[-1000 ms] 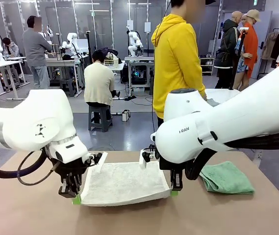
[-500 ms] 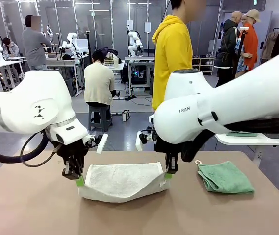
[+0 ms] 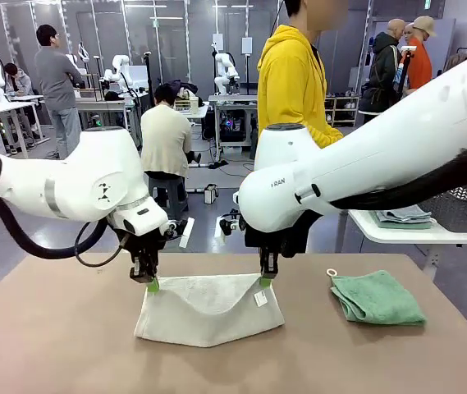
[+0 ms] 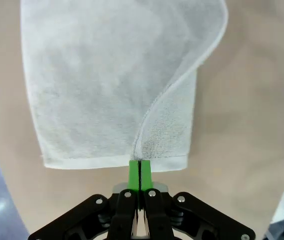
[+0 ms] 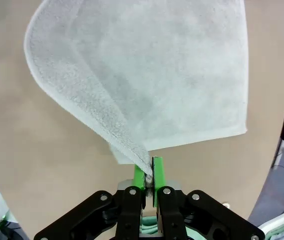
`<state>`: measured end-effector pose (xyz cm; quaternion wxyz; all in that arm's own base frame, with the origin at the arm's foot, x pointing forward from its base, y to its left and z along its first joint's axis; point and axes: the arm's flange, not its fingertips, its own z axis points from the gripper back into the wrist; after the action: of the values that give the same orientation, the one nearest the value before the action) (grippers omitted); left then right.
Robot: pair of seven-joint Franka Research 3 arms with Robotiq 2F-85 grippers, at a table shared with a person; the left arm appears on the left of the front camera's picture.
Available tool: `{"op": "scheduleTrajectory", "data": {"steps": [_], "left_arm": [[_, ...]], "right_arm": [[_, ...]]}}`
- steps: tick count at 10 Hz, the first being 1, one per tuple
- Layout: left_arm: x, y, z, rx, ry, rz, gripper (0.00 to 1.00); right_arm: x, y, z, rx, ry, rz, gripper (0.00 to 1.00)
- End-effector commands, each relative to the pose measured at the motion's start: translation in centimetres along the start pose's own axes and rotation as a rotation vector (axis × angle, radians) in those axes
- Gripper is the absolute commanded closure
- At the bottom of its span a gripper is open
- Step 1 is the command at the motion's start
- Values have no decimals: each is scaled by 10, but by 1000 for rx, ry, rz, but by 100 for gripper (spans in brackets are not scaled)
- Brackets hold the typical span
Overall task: Fold the towels and place them in the basket.
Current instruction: When a person lays out a Towel with hook on the table, fold it in half twice.
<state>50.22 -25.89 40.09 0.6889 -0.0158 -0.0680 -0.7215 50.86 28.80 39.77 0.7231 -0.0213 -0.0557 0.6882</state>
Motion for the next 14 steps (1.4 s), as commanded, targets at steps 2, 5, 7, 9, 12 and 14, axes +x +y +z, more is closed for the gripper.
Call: {"op": "scheduleTrajectory", "data": {"steps": [2, 5, 7, 9, 12, 14], "left_arm": [[-1, 44, -15, 11, 24, 68, 98], [-10, 85, -29, 30, 74, 144, 98], [-19, 101, -38, 41, 78, 193, 98], [-31, 121, -50, 49, 78, 232, 98], [-44, 138, -61, 99, 67, 320, 98], [-49, 140, -66, 82, 72, 333, 98]], "right_arm": [[10, -49, -16, 0, 16, -33, 92], [14, -88, -28, -14, 52, -95, 92], [13, -105, -37, -21, 46, -109, 92], [11, -124, -49, -40, 32, -121, 92], [4, -141, -58, -59, 79, -175, 92], [-3, -145, -62, -45, 97, -208, 92]]}}
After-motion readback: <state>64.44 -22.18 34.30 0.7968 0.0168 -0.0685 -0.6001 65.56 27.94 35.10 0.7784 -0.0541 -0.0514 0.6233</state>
